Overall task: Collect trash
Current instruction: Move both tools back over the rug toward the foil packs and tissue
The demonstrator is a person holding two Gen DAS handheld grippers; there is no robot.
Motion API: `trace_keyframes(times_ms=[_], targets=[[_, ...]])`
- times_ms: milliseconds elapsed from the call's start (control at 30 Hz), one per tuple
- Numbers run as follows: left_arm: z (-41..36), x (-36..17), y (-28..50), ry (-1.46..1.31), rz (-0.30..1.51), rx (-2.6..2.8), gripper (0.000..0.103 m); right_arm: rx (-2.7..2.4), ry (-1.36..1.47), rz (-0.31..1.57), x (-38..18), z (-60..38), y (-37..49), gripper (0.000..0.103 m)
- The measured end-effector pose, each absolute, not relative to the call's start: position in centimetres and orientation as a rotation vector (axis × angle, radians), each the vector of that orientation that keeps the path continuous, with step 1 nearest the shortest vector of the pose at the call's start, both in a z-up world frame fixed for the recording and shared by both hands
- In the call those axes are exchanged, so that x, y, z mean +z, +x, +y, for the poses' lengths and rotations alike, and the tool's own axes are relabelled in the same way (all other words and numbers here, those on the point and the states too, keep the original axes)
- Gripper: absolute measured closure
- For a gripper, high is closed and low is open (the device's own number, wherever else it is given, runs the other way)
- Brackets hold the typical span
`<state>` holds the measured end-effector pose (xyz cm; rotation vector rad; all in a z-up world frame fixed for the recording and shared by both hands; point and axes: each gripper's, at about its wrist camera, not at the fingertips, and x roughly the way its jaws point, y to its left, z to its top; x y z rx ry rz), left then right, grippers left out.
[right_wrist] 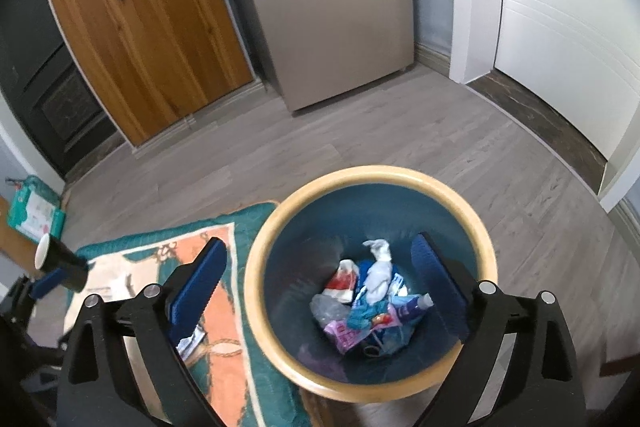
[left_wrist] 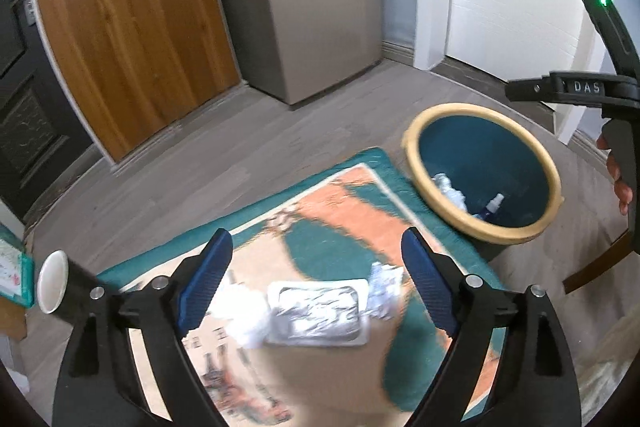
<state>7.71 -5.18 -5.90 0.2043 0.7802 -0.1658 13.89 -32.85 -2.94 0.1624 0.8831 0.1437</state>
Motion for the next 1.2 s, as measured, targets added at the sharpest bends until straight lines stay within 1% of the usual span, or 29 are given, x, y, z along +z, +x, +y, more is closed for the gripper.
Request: trace_keyframes(times_ms=[67,267,433,700,900,1100,1167,1200], targets=[[-3.9,-5.7,7.6,0.165,0.769,-0.136,0.014,0.155,0.154,0.895,-3.2,-32.0,13.8,0.010],[0.4,-7.1,7.9,0.049,0.817,-0.047,0.013,0.198,0.076,0.914,-4.0,-28.4,13.2,0.009],[3.0,-8.0,8.2,0.053,0.835,0.035,0.013,0.242,0.024,0.936,-5.5,-25.8,12.9,0.009],[6.7,-8.4,8.4,0.015,0.843,0.116,0.013,0.290,0.017,0.980,-8.4,-22.8,12.6,0.009],[7.8,-10.8,9.1,0.049,0.909,0.155,0.013,0.316,0.037,1.004,-10.2,-21.7,13.2,0.009],[7.2,-13.1,9.9,0.055,0.955,0.097,0.013,0.370,-0.035,1.049,-12.2,-19.7,12.5,0.009],[6.3,-13.7,10.1,0.078,0.971,0.054,0.014,0.393,-0.059,1.053,-12.5,-19.2,12.3,0.009],[5.8,-14.0,10.3,0.082,0.985,0.028,0.016,0.410,-0.072,1.056,-12.6,-18.9,12.2,0.009]])
